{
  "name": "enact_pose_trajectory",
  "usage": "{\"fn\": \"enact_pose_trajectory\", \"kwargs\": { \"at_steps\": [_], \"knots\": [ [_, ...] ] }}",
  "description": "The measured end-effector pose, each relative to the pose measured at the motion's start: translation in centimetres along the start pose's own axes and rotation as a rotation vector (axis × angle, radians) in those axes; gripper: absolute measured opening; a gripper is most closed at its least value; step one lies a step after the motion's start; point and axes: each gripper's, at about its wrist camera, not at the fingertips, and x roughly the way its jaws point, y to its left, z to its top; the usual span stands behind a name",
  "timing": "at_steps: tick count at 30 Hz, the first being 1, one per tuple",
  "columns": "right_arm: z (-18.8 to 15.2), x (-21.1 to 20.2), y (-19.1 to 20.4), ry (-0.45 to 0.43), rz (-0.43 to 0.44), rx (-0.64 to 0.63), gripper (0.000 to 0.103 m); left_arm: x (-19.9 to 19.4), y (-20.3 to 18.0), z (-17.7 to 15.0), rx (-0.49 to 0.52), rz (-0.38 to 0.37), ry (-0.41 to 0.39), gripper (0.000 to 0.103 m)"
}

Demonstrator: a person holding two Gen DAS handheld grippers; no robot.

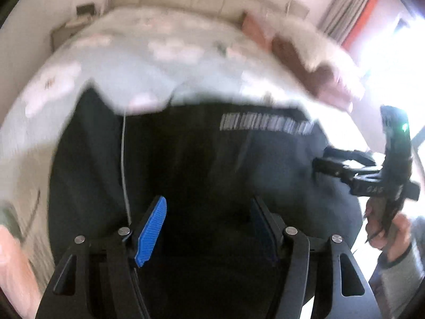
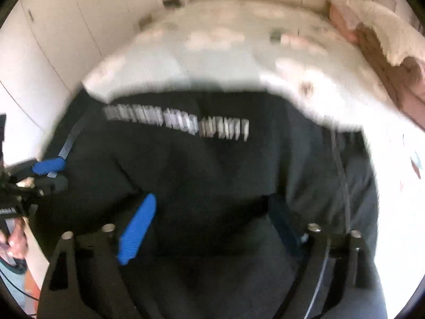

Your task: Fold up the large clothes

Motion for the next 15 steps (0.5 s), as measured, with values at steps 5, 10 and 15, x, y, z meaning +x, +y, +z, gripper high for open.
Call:
{"fn": "enact_pose_trajectory", "kwargs": {
  "at_steps": [5, 10, 15],
  "knots": [
    [3.5, 5.7, -0.9, 0.134, -0.059, 0.064, 0.068, 3.9, 3.6, 5.3, -0.167, 0.139, 0.022, 0.067],
    [3.3, 9.4, -4.8, 0.173, 0.029, 0.217, 0.072, 9.4, 8.7, 5.1, -0.316, 0.111, 0.148, 0.067],
    [2.5, 6.1, -4.9, 0.113, 0.047, 0.185, 0.068, 6.9, 6.8, 4.3, -0.214, 0.111, 0.125, 0.067]
  ]
}}
